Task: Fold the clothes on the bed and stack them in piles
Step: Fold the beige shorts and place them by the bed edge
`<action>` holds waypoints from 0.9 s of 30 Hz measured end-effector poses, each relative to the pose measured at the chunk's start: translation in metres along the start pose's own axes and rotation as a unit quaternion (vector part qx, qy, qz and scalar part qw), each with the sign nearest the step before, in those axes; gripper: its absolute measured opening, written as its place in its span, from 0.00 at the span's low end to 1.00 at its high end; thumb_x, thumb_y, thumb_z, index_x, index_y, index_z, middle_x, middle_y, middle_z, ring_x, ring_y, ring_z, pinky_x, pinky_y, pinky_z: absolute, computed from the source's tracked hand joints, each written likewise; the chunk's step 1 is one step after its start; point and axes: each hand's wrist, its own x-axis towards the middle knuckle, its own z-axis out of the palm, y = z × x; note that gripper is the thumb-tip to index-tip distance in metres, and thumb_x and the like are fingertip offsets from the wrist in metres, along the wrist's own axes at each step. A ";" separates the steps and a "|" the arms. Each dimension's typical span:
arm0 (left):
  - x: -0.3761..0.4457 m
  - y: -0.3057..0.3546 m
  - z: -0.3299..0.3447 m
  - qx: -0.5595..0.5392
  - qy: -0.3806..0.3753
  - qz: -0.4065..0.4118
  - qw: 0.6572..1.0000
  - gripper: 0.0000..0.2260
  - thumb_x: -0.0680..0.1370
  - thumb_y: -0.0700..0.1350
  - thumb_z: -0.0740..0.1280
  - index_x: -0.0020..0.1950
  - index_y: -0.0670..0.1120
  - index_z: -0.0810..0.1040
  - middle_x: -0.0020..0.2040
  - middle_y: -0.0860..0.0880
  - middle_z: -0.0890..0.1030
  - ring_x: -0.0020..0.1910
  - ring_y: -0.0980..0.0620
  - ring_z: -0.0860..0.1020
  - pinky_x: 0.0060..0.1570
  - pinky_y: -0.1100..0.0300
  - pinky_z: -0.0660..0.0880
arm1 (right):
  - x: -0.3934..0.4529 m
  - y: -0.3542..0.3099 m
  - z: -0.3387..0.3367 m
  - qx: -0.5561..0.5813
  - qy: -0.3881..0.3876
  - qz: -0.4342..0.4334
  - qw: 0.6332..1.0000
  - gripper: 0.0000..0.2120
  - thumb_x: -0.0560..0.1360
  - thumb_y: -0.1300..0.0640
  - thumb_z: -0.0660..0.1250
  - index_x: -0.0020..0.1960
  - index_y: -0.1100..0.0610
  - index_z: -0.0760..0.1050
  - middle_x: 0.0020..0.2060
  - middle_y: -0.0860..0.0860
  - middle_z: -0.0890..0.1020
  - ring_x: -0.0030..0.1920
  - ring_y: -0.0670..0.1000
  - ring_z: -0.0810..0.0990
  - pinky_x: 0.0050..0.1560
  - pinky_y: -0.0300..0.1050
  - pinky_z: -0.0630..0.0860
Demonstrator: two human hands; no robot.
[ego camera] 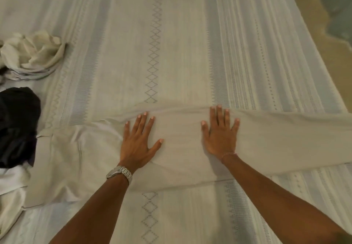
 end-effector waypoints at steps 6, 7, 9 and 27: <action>-0.016 -0.043 -0.005 0.001 0.023 -0.013 1.000 0.39 0.80 0.68 0.50 0.83 0.44 0.54 0.83 0.45 0.51 0.82 0.47 0.48 0.78 0.37 0.48 | -0.004 -0.094 0.005 0.051 0.002 -0.158 0.986 0.34 0.83 0.40 0.46 0.82 0.60 0.53 0.82 0.59 0.53 0.82 0.59 0.49 0.80 0.65 0.43; -0.017 -0.048 -0.005 0.007 0.024 -0.022 0.999 0.39 0.80 0.69 0.49 0.83 0.44 0.54 0.83 0.45 0.51 0.82 0.46 0.48 0.78 0.37 0.47 | -0.002 -0.105 0.009 0.046 0.000 -0.193 0.980 0.33 0.84 0.40 0.48 0.82 0.58 0.54 0.82 0.58 0.54 0.82 0.58 0.50 0.80 0.63 0.43; -0.022 -0.064 -0.007 0.022 0.018 -0.048 0.998 0.39 0.79 0.70 0.49 0.84 0.48 0.51 0.84 0.47 0.49 0.83 0.46 0.45 0.78 0.37 0.45 | 0.007 -0.119 0.014 0.036 0.007 -0.209 0.977 0.32 0.84 0.40 0.49 0.82 0.55 0.56 0.82 0.55 0.56 0.82 0.56 0.53 0.80 0.62 0.44; -0.045 -0.096 -0.016 0.025 0.034 -0.089 0.995 0.40 0.80 0.68 0.52 0.84 0.44 0.49 0.84 0.45 0.46 0.82 0.44 0.44 0.76 0.32 0.46 | 0.093 -0.227 -0.041 0.120 -0.215 -0.027 0.969 0.29 0.75 0.26 0.57 0.35 0.52 0.69 0.41 0.52 0.82 0.51 0.58 0.81 0.62 0.55 0.67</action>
